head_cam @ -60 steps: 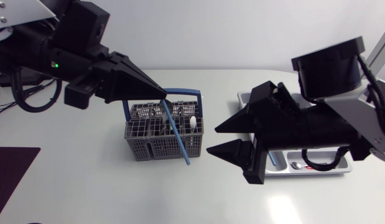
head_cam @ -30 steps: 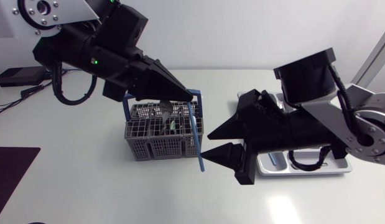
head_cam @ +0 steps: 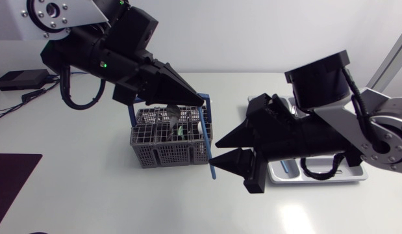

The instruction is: Unload the cutlery basket into the drawer organizer.

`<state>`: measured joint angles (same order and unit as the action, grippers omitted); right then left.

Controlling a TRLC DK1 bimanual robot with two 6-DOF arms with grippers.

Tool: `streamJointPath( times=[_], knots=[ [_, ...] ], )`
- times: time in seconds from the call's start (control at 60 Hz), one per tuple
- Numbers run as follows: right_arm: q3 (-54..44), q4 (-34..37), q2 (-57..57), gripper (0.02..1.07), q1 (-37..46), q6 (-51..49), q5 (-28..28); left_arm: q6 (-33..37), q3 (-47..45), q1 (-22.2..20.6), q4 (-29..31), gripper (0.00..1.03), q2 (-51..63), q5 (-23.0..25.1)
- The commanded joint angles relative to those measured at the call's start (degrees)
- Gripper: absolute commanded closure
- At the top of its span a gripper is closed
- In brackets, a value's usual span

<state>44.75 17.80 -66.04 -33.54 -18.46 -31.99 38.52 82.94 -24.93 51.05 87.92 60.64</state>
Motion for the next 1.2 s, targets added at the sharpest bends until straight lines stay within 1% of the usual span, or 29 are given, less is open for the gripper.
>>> streamJointPath(
  times=[0.0,0.05,0.15,0.367,0.433,0.467,0.733,0.783,0.8,0.817,0.883,0.917,0.95,0.983,1.017,1.05,1.1,1.183],
  knots=[
    [0.4,0.1,-0.8,0.53,-1.1,1.8,-0.5,-1.3,1.6,-0.2,-0.1,1.00,0.6,1.1],
    [0.5,0.2,-0.9,0.56,-1.2,2.0,-0.5,-1.3,1.5,-0.2,-0.1,1.00,0.6,1.1],
    [0.7,0.3,-1.3,0.59,-1.7,2.4,-0.5,-1.3,1.6,-0.2,-0.1,1.00,0.6,1.1],
    [1.2,0.4,-2.9,0.86,-2.7,2.9,-0.5,-1.3,1.4,-0.1,-0.1,1.00,0.6,1.1],
    [1.3,0.5,-3.2,0.98,-2.8,2.9,-0.5,-1.3,1.3,0.0,-0.1,1.00,0.6,1.1],
    [1.4,0.5,-3.4,1.01,-2.8,2.9,-0.5,-1.2,1.2,0.0,-0.2,1.00,0.6,1.1],
    [1.3,2.9,-3.0,1.01,-3.0,2.8,-0.4,-1.1,1.4,0.5,-0.1,1.00,0.4,1.1],
    [1.2,3.8,-2.3,1.02,-3.0,2.8,-0.4,-1.2,1.7,1.0,-0.2,0.97,0.2,1.1],
    [1.2,4.1,-2.1,1.02,-3.0,2.7,-0.4,-1.3,2.0,1.5,-0.1,0.91,0.1,1.1],
    [1.2,4.3,-2.0,1.02,-2.9,2.7,-0.4,-1.3,2.1,1.5,-0.2,0.91,0.1,1.1],
    [1.2,5.4,-1.3,1.02,-2.8,2.6,-0.4,-1.7,3.2,2.9,-0.2,0.62,0.1,1.1],
    [1.1,5.8,-0.9,1.02,-2.8,2.5,-0.4,-2.0,3.6,3.6,-0.2,0.51,0.1,1.1],
    [1.0,6.1,-0.6,1.02,-2.7,2.5,-0.4,-2.1,4.2,4.3,-0.2,0.37,0.1,1.1],
    [1.0,6.6,-0.3,1.02,-2.5,2.5,-0.4,-2.3,4.6,5.1,-0.3,0.25,0.1,1.1],
    [0.8,6.9,-0.1,1.02,-2.1,2.3,-0.4,-2.4,5.1,6.1,-0.4,0.17,0.1,1.0],
    [0.6,7.4,0.1,1.02,-1.5,2.2,-0.3,-2.5,5.5,7.2,-0.7,0.11,0.1,1.0],
    [0.3,8.0,0.7,1.02,-0.4,1.8,-0.2,-2.8,5.9,9.0,-1.2,0.07,0.0,0.9],
    [0.0,9.9,1.4,1.02,3.1,0.2,-0.4,-3.5,6.6,12.8,-2.4,0.05,0.0,0.8]
  ],
)
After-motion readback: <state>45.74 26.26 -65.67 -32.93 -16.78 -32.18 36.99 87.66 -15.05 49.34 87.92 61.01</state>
